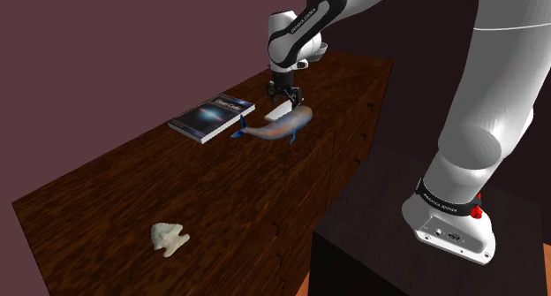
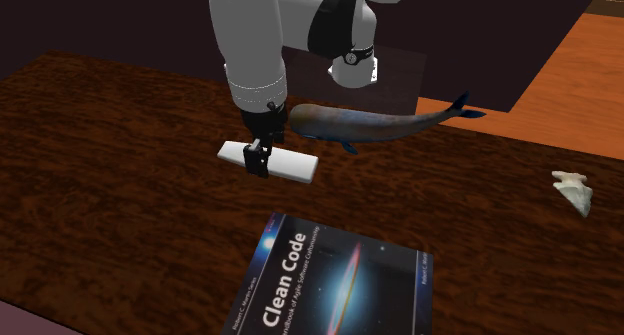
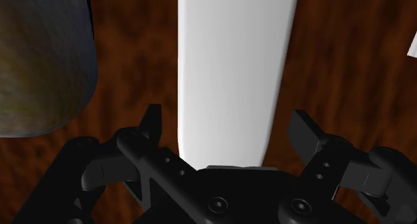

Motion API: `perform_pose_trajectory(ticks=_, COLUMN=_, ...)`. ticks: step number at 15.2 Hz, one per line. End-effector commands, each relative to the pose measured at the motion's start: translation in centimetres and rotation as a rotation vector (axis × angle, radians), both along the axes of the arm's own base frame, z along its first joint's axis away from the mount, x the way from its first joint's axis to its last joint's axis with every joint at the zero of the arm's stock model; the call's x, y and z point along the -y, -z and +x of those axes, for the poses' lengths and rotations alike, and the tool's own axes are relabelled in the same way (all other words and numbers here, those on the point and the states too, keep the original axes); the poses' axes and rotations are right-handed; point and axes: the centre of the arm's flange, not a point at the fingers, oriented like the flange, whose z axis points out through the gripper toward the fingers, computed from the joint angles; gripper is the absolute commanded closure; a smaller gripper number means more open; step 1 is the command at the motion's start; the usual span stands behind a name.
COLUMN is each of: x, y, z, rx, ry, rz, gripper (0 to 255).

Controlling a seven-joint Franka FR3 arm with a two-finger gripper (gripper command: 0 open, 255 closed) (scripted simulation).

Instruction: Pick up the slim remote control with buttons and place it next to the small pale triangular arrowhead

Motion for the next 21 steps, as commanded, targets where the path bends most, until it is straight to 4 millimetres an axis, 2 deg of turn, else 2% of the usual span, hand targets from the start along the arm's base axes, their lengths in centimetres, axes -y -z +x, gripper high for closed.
perform_pose_trajectory(ticks=1, x=0.0, y=0.0, z=0.0, rx=0.0, ry=0.0, rz=0.0, gripper=255)
perform_pose_trajectory(ticks=10, x=0.0, y=0.0, z=0.0, rx=0.0, ry=0.0, rz=0.0, gripper=255)
perform_pose_trajectory(ticks=21, x=0.0, y=-5.8, z=0.0, rx=0.0, ry=0.0, rz=0.0, gripper=255)
